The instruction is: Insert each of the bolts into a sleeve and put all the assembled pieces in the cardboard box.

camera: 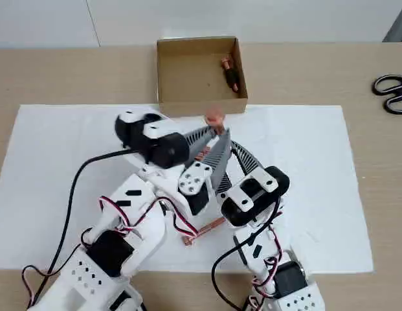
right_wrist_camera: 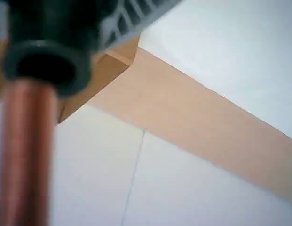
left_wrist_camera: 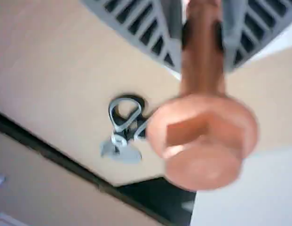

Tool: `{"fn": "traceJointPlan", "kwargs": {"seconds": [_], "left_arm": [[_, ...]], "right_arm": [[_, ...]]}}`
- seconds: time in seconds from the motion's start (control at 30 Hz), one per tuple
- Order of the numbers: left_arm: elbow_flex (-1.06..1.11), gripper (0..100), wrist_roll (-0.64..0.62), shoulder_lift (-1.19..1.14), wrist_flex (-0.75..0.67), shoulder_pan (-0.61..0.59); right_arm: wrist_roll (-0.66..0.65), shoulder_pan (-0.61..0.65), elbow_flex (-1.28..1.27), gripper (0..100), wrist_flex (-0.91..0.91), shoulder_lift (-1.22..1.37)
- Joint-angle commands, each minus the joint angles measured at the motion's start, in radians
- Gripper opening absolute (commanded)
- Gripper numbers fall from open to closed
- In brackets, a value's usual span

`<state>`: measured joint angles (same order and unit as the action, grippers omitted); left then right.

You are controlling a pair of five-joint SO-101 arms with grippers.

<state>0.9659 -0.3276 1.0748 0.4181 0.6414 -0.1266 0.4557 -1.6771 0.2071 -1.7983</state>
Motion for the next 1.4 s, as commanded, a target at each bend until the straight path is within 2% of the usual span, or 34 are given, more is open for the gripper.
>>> {"fn": "traceJointPlan", "kwargs": {"seconds": [0.0,0.23,0.47,0.8,1.03,1.37], "left_arm": [[-0.015,1,0.005,0.025,0.049,0.005],[-0.015,1,0.011,0.028,0.078,-0.002],[-0.010,1,0.091,0.020,-0.037,0.000],[0.008,1,0.095,0.020,-0.052,0.000],[0.120,1,0.204,0.020,-0.198,0.003],[0.191,1,0.285,0.028,-0.201,0.000]], "right_arm": [[-0.009,0.004,-0.006,0.6,-0.019,-0.013],[-0.009,0.004,-0.006,0.6,-0.019,-0.013],[-0.009,0.004,-0.006,0.6,-0.019,-0.013],[-0.009,0.004,-0.006,0.6,-0.019,-0.013],[-0.009,0.004,-0.006,0.6,-0.019,-0.013],[-0.009,0.004,-0.006,0.6,-0.019,-0.013]]}}
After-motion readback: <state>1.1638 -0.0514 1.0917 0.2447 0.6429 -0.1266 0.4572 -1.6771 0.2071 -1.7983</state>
